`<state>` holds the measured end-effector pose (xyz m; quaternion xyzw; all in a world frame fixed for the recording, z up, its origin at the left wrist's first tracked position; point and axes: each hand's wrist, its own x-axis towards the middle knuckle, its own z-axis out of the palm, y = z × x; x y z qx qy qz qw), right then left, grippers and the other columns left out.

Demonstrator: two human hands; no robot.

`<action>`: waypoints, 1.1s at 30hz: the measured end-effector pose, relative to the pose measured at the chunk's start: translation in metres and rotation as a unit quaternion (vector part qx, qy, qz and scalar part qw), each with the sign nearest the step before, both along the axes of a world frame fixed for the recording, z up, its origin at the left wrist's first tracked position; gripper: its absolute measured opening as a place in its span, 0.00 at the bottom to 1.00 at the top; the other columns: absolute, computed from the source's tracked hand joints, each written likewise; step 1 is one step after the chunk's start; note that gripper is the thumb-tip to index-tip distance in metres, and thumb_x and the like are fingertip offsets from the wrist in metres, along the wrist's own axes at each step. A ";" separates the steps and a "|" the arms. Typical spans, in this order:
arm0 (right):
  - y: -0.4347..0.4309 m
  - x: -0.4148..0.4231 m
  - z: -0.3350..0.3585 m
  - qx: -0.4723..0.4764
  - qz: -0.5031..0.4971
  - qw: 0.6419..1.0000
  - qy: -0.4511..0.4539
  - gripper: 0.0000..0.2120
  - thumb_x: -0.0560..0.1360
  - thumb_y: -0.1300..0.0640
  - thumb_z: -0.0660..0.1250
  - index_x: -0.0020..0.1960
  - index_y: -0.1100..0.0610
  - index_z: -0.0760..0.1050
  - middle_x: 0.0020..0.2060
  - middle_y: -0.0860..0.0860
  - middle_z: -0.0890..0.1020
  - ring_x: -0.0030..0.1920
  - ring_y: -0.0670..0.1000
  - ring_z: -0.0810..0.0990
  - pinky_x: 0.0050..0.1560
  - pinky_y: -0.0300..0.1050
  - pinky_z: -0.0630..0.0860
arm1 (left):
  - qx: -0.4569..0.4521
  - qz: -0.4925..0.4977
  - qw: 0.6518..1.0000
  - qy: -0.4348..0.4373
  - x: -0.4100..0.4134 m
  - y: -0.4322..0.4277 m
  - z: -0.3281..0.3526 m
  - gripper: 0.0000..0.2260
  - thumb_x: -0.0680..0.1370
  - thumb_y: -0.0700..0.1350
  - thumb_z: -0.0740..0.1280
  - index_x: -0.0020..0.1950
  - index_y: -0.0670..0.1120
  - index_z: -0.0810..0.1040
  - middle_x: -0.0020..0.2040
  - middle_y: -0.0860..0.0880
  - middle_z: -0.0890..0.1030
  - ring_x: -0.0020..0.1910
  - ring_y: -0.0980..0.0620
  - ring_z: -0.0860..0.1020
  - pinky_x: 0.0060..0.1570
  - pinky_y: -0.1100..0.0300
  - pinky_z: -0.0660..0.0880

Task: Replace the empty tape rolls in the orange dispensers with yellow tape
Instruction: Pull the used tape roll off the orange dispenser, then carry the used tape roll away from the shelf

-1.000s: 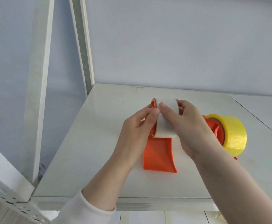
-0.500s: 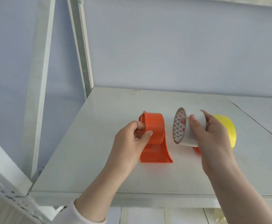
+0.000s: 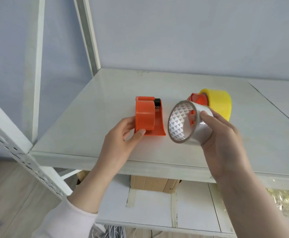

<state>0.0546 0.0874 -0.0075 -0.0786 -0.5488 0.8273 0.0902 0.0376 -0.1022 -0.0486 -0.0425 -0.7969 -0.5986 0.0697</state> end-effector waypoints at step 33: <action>0.029 0.312 -0.154 -0.270 -0.108 0.933 -0.214 0.17 0.69 0.48 0.62 0.51 0.57 0.78 0.43 0.49 0.83 0.43 0.47 0.81 0.48 0.40 0.76 | 0.155 -0.306 0.841 -0.419 0.238 0.103 -0.127 0.12 0.78 0.49 0.60 0.55 0.47 0.80 0.53 0.48 0.84 0.53 0.51 0.81 0.53 0.59 0.78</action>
